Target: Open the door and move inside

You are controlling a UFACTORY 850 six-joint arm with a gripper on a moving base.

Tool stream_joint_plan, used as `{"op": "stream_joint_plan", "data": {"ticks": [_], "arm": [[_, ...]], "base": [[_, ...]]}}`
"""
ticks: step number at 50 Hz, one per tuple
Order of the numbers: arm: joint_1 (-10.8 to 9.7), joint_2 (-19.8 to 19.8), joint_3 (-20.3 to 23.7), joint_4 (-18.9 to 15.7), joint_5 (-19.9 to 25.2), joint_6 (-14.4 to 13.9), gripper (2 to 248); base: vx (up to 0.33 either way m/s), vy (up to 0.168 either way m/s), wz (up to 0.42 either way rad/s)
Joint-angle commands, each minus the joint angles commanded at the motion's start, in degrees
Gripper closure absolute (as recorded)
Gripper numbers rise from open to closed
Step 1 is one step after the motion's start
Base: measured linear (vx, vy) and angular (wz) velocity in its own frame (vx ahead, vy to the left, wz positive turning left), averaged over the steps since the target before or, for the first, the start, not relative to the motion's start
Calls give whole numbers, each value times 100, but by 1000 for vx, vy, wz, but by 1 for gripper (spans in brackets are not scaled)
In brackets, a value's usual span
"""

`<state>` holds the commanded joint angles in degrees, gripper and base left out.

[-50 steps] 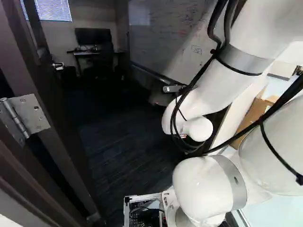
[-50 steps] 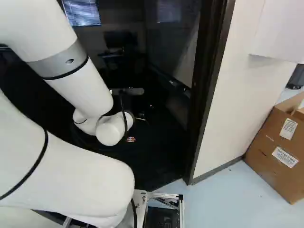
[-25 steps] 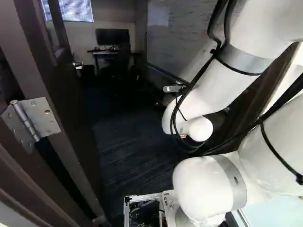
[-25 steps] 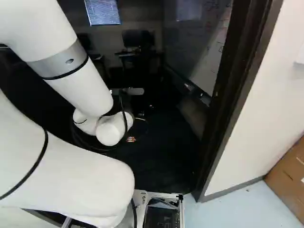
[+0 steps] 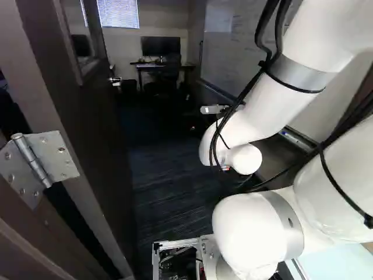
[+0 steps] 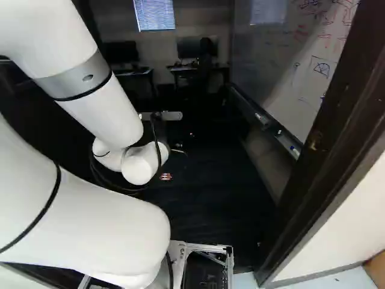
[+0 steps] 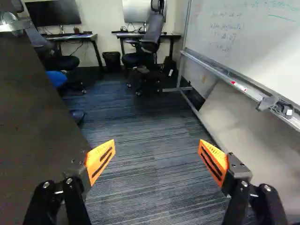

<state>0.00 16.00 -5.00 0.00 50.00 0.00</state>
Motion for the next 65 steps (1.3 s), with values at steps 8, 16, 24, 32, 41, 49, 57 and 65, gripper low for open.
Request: {"op": "stream_joint_plan", "data": {"ticks": [8,16,24,32,41,49,57,65], "arm": [[0,0,0,0,0,0,3],[0,0,0,0,0,0,3],[0,0,0,0,0,0,3],[0,0,0,0,0,0,3],[0,0,0,0,0,0,3],[0,0,0,0,0,0,3],[0,0,0,0,0,0,3],[0,0,0,0,0,0,3]], "base": [[192,-20,193],[174,-8,145],[185,17,168],[220,-32,184],[231,-27,197],[234,-27,194],[232,-30,140],[252,-47,13]]}}
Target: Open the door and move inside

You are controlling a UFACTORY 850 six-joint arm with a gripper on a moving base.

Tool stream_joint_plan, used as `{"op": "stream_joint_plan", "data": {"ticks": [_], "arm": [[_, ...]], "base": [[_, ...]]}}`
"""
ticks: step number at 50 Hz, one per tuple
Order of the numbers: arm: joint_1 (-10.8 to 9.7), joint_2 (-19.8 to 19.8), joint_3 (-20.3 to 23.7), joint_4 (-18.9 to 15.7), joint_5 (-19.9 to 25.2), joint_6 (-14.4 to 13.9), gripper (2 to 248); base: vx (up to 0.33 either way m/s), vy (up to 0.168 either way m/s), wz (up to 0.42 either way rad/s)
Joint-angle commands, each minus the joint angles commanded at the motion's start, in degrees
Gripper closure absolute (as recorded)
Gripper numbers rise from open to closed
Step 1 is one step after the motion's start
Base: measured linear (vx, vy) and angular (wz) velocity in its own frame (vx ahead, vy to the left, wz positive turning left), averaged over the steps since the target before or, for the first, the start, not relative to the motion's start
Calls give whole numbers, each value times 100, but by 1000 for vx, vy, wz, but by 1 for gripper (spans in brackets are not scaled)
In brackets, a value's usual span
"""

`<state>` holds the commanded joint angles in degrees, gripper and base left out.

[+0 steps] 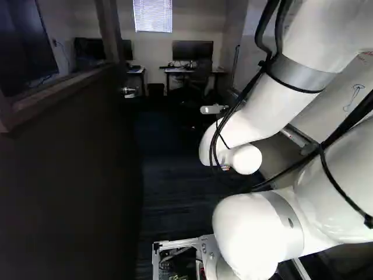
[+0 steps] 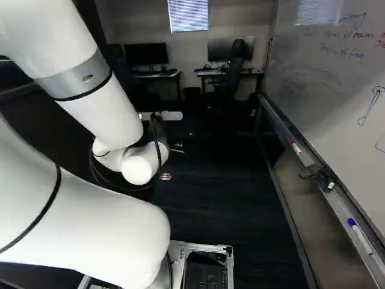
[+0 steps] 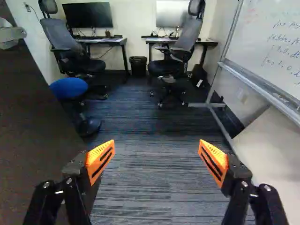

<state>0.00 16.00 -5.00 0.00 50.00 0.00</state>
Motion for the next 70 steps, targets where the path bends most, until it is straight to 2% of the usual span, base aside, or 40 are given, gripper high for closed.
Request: {"op": "stream_joint_plan", "data": {"ticks": [25,70], "arm": [[0,0,0,0,0,0,3],[0,0,0,0,0,0,3]], "base": [[268,-43,-2],[293,4,-32]]}}
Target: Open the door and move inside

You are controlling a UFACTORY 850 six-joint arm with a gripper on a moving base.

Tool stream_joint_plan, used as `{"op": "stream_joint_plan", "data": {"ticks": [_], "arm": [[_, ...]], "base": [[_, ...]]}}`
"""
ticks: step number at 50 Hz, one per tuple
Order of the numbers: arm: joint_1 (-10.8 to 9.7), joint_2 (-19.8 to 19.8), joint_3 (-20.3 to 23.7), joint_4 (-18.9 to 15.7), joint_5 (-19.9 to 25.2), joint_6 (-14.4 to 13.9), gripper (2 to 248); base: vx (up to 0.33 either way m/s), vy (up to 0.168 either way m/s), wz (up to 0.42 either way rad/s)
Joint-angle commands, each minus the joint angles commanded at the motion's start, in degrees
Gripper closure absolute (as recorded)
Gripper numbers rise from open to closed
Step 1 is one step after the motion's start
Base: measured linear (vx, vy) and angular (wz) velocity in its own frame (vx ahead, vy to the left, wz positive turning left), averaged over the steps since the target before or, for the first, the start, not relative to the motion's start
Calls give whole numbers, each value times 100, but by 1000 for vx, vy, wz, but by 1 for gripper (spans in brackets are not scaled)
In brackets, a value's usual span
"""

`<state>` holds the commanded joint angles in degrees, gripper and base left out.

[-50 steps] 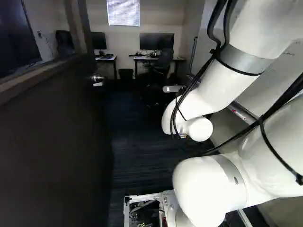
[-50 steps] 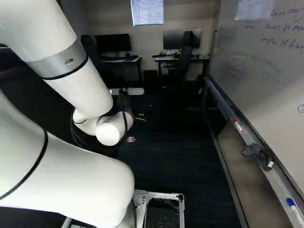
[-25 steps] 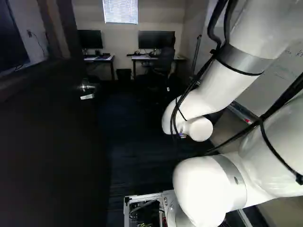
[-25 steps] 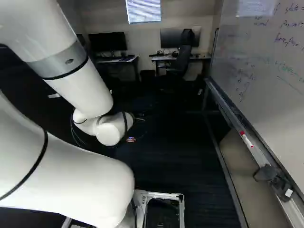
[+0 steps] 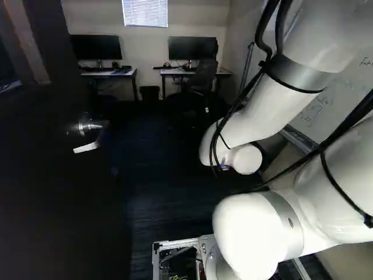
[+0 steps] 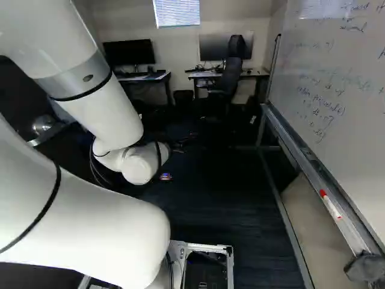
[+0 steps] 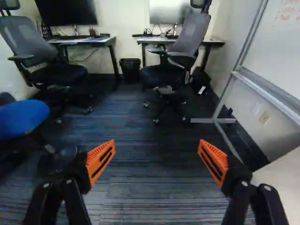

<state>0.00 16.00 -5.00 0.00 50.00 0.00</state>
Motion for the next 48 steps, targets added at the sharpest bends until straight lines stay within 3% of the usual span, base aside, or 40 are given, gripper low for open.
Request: {"op": "stream_joint_plan", "data": {"ticks": [24,48], "arm": [[0,0,0,0,0,0,3],[0,0,0,0,0,0,3]], "base": [[256,1,-24],[11,1,1]]}}
